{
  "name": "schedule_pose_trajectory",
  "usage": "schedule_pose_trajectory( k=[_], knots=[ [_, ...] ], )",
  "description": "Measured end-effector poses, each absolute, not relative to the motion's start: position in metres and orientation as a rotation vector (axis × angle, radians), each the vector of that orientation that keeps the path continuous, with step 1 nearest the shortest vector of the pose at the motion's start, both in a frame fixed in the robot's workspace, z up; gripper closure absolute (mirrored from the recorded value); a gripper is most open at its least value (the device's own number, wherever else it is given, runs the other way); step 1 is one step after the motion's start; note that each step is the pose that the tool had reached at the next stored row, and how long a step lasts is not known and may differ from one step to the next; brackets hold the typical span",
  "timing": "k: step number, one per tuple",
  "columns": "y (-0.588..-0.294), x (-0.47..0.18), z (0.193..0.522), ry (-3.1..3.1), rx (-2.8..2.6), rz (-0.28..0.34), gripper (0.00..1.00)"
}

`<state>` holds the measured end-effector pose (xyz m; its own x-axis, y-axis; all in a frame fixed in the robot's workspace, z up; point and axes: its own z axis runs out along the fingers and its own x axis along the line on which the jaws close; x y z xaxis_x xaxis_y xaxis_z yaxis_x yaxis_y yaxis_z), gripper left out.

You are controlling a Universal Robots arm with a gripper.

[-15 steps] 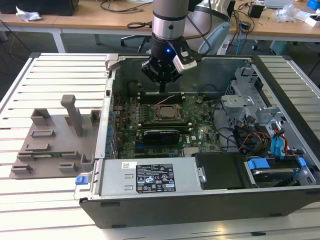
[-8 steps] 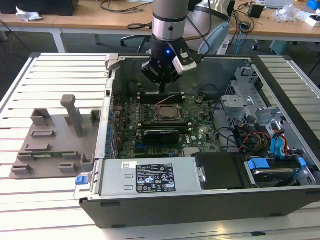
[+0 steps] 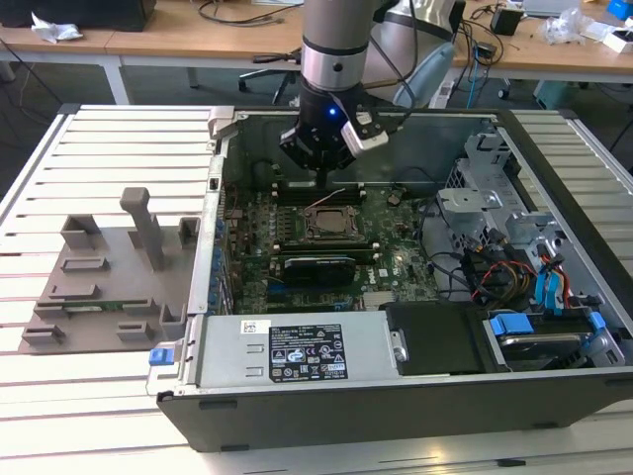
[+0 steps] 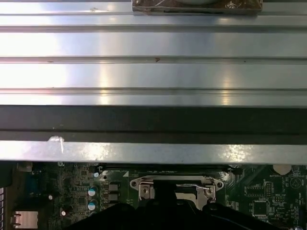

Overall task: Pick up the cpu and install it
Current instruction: 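Install the first cpu locking lever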

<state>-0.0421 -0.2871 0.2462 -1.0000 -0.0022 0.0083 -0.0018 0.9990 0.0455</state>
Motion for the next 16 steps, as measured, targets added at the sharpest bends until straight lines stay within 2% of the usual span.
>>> schedule_pose_trajectory(
  k=[16],
  knots=[
    [-0.283, -0.041, 0.222, -3.128, 0.126, -0.076, 0.89]
  ],
)
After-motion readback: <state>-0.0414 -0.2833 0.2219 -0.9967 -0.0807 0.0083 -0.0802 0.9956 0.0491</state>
